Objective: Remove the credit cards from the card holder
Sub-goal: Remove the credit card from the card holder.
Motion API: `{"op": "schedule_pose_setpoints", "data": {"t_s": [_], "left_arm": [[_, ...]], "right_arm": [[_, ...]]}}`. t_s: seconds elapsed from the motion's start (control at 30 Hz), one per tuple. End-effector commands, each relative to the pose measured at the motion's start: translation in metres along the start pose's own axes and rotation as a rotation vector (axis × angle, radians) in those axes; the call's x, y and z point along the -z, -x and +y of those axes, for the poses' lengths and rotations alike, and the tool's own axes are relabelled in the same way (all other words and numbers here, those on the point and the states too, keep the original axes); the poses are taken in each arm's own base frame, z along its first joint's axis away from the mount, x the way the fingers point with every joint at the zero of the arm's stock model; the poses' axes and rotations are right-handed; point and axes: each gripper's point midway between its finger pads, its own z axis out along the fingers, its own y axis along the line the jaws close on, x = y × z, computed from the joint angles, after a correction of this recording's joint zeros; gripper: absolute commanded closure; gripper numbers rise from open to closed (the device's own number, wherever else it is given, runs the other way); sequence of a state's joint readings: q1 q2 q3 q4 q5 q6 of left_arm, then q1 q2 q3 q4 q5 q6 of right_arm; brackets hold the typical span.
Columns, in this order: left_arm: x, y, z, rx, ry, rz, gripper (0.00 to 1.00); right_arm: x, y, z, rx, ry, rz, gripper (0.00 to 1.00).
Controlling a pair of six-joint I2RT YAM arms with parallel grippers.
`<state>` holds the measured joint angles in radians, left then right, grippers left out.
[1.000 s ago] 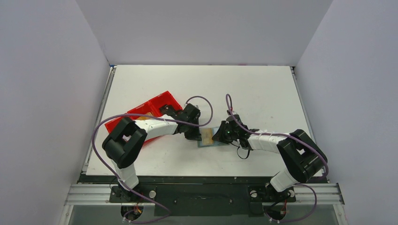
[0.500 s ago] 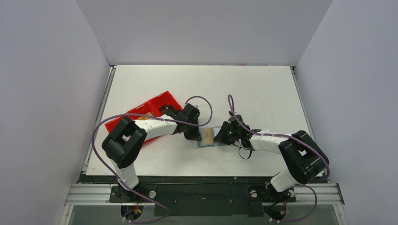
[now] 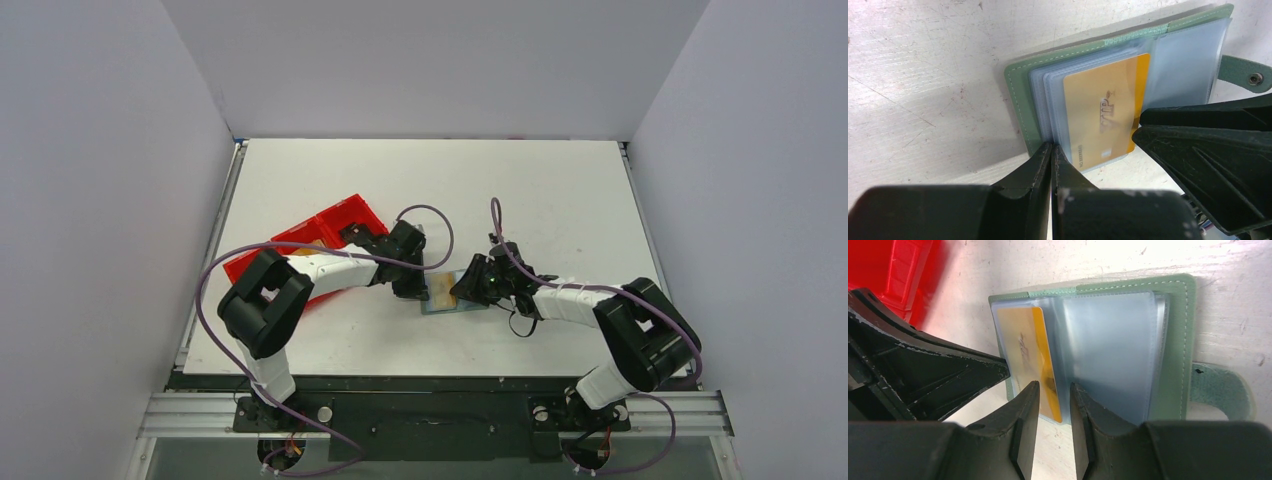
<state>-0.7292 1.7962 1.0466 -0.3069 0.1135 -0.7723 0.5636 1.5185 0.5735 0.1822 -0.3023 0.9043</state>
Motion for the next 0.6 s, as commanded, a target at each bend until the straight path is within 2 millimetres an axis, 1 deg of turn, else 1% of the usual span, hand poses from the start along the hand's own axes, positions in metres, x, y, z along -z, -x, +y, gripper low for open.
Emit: {"op": "schedule_pose_setpoints", "data": {"t_s": [0.0,0.1,0.2,0.4,0.57], "left_arm": [[-0.0146,-0.0161,0.0468,-0.029,0.171,0.056,1.0],[-0.0165,-0.0168,0.0472,-0.03,0.172,0.061,1.0],[-0.0176,-0.0167,0.0468,-0.03,0.171,0.063,1.0],[-0.0192,-0.0168,0.0467,-0.03,0.171,0.066,1.0],[-0.0199,-0.0184,0.0489,-0.028,0.177,0.071,1.0]], "right_arm": [[-0.0031,0.0127,0.0157,0.0,0.059,-0.039,0.74],[-0.0056,0.0148,0.0179,-0.004,0.068,-0.041,0.74],[-0.0083,0.0148,0.02,-0.013,0.077,-0.036,0.77],[-0.0119,0.0116,0.0122,-0.036,0.065,-0.03,0.78],[-0.0124,0.0118,0.0122,-0.061,0.087,-0.035,0.85]]}}
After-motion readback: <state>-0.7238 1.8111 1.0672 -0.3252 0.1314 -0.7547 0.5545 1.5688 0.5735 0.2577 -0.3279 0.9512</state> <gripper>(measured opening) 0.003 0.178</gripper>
